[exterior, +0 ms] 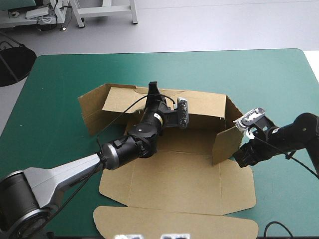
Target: Fold the box
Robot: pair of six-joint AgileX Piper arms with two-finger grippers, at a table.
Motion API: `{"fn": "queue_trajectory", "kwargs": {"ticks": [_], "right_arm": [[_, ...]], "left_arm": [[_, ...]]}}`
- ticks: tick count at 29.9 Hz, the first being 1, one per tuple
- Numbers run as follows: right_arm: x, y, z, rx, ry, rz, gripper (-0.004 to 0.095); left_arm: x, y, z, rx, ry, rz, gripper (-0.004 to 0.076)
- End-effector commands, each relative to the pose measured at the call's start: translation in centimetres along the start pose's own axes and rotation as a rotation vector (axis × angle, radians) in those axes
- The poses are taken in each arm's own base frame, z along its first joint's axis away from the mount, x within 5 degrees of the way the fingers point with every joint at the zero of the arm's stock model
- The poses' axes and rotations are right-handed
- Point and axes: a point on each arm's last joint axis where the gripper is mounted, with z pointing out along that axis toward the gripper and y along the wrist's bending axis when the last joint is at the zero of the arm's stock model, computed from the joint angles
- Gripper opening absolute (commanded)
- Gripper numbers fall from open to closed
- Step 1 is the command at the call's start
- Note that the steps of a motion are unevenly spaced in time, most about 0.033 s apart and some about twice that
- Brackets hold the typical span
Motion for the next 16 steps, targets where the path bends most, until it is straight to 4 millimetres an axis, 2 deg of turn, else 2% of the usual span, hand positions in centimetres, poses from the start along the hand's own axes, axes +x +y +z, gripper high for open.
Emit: {"fn": "queue_trajectory", "kwargs": {"ticks": [1, 9, 16], "right_arm": [[-0.6, 1.1, -2.2, 0.041, -0.106, -0.038, 0.0445], [-1.4, -0.4, -2.6, 0.219, -0.203, -0.06, 0.0445], [-1.5, -1.8, -1.8, 0.29, -0.159, -0.113, 0.0445]], "left_arm": [[1.5, -1.1, 0.1, 0.082, 0.141, -0.146, -0.0009], [1.5, -1.1, 0.1, 0.08, 0.142, -0.151, -0.0009], [1.6, -1.1, 0.1, 0.082, 0.15, -0.156, -0.0009]]}}
